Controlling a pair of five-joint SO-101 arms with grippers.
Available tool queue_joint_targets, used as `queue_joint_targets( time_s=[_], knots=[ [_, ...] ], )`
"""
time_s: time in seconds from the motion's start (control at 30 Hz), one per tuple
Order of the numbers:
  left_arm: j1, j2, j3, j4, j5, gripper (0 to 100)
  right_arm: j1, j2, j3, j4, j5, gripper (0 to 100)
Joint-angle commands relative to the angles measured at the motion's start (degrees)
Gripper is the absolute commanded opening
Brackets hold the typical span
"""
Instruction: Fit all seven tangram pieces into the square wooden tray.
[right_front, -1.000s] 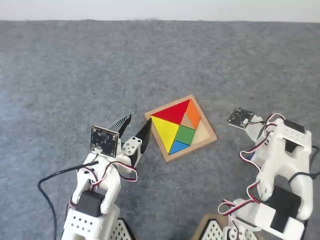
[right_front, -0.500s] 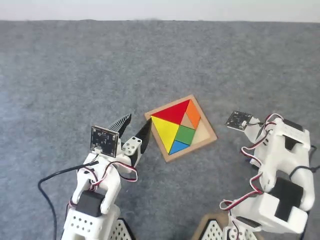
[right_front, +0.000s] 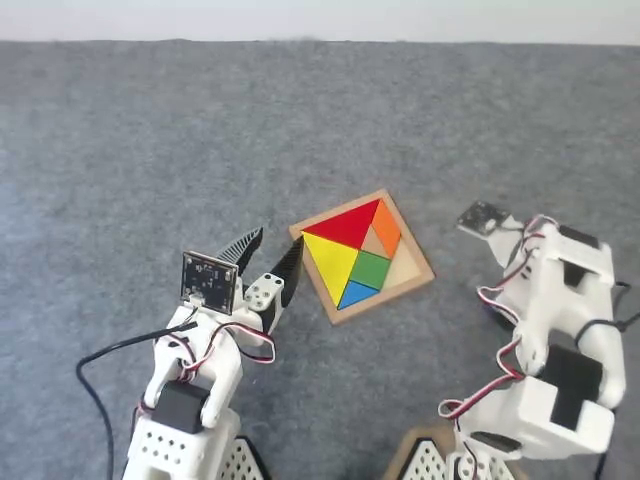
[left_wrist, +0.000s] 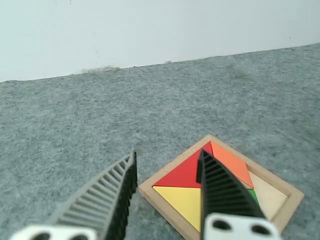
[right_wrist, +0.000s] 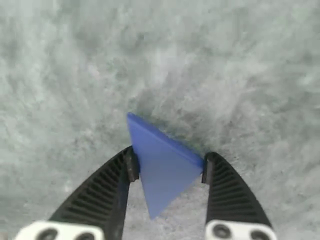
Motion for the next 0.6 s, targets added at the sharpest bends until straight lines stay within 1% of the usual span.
queue_joint_targets(
  time_s=[0.0,0.13,0.23,0.4,0.5,0.57],
  knots=[
    [0.5,-1.1,-0.5,0.3,-0.4,20,-5.2,-3.7,-9.9,9.1,-12.0,11.8],
    [0.5,-1.1,-0.5,0.3,-0.4,20,-11.6,-4.9,-17.1,15.5,-25.0,11.8],
    [0.5,-1.1,-0.5,0.3,-0.4,20,-16.7,-4.8,-20.9,17.9,-36.7,11.8],
    [0.5,-1.1,-0.5,0.3,-0.4,20,-25.2,-4.8,-22.4,17.7,-57.3,12.1],
    [0.5,-1.1,-0.5,0.3,-0.4,20,-30.0,-4.7,-22.4,17.7,-67.7,12.2],
    [0.5,-1.1,-0.5,0.3,-0.4,20,-33.0,-4.7,-22.4,17.7,-73.0,12.3]
  ],
)
